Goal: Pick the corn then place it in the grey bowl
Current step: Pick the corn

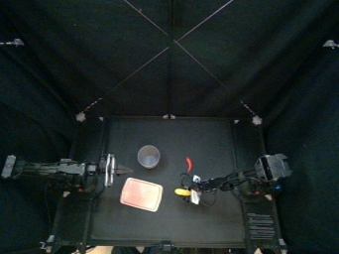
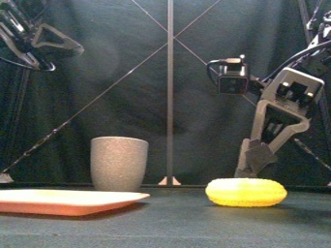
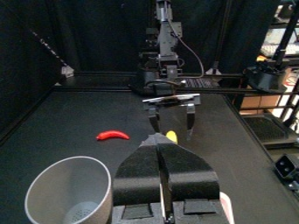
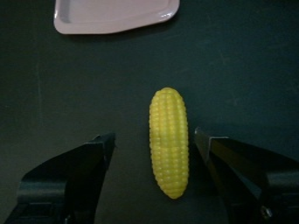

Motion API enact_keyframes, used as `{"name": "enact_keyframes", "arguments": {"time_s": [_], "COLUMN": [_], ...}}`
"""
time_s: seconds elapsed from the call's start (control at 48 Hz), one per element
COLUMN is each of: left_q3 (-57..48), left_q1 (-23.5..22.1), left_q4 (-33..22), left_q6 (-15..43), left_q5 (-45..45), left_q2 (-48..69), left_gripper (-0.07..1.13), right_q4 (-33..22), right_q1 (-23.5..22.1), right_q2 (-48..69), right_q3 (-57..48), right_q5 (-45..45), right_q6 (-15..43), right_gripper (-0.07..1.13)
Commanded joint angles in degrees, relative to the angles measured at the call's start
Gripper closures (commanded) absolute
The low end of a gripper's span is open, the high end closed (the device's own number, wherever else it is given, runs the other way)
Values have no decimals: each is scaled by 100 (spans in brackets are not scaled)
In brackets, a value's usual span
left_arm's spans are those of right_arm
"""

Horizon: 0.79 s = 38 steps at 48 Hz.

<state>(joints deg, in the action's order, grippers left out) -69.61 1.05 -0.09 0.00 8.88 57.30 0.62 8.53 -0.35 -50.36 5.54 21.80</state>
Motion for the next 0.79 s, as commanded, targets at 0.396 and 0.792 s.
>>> {"name": "enact_keyframes", "arguments": {"time_s": [0.396,0.792], "left_q3": [53,53], "left_q1": [0,0], "left_q4": [0,0], "left_q6": [-9,0], "left_q5": [26,18], "left_q2": [-18,-18], "left_gripper": [109,109], "right_q4": [-35,-35], "right_q1": [0,-53], "right_q2": [-255,-492], "right_q3": [308,545], "right_q5": [18,9], "right_q6": [0,-18], "right_gripper": [3,46]}}
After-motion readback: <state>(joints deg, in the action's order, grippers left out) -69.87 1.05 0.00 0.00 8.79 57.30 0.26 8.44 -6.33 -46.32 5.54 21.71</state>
